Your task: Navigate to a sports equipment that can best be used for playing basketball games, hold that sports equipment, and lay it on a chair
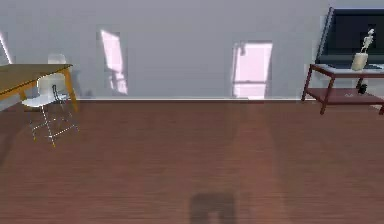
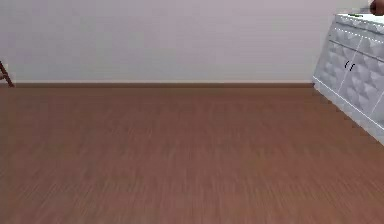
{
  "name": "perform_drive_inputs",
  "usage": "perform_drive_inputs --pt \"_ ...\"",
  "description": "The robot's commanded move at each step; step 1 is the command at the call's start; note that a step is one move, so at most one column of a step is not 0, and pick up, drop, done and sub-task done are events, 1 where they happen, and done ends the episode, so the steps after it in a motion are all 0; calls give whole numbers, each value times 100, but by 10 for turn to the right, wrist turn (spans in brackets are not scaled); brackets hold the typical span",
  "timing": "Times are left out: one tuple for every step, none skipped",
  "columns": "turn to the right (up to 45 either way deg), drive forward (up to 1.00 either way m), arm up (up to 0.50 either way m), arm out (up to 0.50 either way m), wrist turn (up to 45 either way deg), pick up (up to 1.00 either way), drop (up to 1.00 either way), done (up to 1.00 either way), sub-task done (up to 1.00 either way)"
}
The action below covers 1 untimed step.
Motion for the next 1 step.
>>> perform_drive_inputs --pt "450 0 0 0 0 0 0 0 0"
